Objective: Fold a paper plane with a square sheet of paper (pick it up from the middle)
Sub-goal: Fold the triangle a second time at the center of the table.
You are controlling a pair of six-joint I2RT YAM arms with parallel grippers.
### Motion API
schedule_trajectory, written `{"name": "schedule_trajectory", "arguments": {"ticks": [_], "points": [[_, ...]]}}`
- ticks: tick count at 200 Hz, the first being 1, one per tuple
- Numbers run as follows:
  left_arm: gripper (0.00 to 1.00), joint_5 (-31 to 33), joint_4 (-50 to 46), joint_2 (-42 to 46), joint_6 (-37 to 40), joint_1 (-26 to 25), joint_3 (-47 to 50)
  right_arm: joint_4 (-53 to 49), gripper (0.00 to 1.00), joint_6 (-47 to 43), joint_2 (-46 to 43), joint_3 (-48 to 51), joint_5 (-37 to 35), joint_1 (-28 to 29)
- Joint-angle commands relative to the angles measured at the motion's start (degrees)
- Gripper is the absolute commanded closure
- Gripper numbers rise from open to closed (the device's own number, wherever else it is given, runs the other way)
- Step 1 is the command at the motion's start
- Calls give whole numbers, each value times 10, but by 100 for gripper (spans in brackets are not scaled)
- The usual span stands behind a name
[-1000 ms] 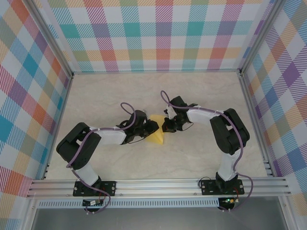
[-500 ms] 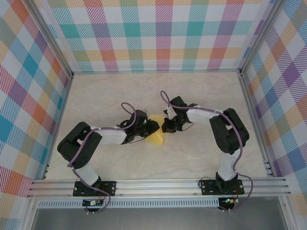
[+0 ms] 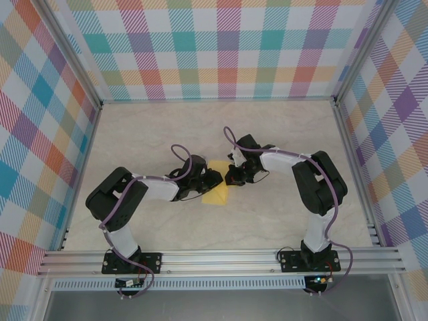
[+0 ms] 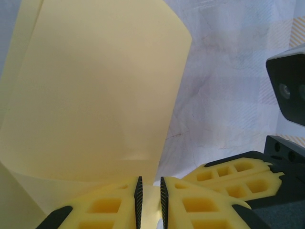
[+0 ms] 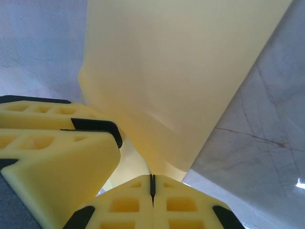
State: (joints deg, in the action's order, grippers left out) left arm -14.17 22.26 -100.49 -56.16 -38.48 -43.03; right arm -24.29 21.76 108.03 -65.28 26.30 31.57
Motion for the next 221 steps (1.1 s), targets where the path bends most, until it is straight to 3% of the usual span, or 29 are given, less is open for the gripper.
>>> {"name": "schedule_trajectory", "arguments": {"ticks": [1,221], "points": [[79,-9,16,-6,-2,8,-13,-4,98,-2,13,-8,-9,0],[79,-4,5,6,-2,9,16,-7,98,-1,32,-21,-27,0]]}}
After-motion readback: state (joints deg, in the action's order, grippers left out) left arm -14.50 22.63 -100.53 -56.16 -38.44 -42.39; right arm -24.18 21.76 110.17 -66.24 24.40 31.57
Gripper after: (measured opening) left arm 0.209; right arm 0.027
